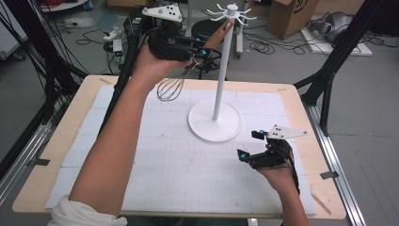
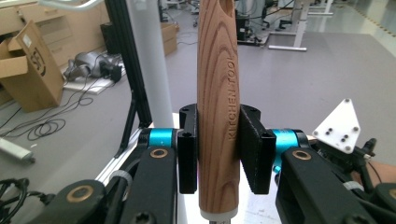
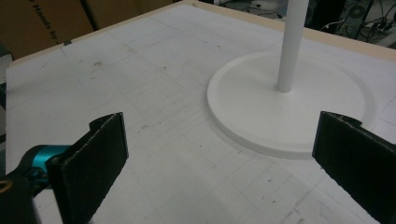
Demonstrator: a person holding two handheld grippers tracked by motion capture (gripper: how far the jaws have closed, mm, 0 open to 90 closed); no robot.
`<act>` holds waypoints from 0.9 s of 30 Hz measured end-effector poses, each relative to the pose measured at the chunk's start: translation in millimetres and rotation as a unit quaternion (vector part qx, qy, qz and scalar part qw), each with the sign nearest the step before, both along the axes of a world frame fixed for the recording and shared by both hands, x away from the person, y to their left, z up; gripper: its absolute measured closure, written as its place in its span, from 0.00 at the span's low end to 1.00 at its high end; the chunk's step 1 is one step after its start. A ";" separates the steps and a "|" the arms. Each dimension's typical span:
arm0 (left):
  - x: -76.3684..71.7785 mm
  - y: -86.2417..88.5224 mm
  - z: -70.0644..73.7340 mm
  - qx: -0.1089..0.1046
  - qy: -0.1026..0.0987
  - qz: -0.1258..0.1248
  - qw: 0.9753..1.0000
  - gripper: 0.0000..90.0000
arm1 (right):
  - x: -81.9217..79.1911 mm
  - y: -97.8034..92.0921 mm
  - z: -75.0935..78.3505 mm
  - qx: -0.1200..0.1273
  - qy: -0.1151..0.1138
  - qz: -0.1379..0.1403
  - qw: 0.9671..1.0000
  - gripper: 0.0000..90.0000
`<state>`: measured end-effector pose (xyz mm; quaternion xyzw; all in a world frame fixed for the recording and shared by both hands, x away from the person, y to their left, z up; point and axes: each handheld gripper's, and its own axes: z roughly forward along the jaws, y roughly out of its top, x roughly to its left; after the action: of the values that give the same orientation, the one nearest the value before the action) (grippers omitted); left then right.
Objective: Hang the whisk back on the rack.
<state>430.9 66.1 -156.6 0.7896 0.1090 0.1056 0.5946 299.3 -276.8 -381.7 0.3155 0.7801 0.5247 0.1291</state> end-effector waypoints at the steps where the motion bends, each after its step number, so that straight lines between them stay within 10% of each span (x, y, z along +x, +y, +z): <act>1: 0.3 -0.2 -0.4 0.002 -0.001 0.002 1.000 0.78 | -0.2 -0.1 0.0 0.000 0.001 -0.001 1.000 0.03; 20: 4.5 -3.2 -8.1 0.023 0.012 0.022 0.999 0.78 | 0.2 -0.3 -1.0 -0.001 0.000 -0.001 1.000 0.03; 27: 1.7 -2.0 -12.4 0.033 0.019 0.025 0.999 0.63 | -0.6 0.2 -0.7 -0.002 0.002 0.000 1.000 0.03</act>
<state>432.5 64.1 -169.1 0.8076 0.1365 0.1086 0.5633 298.6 -276.6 -382.5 0.3164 0.7811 0.5228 0.1281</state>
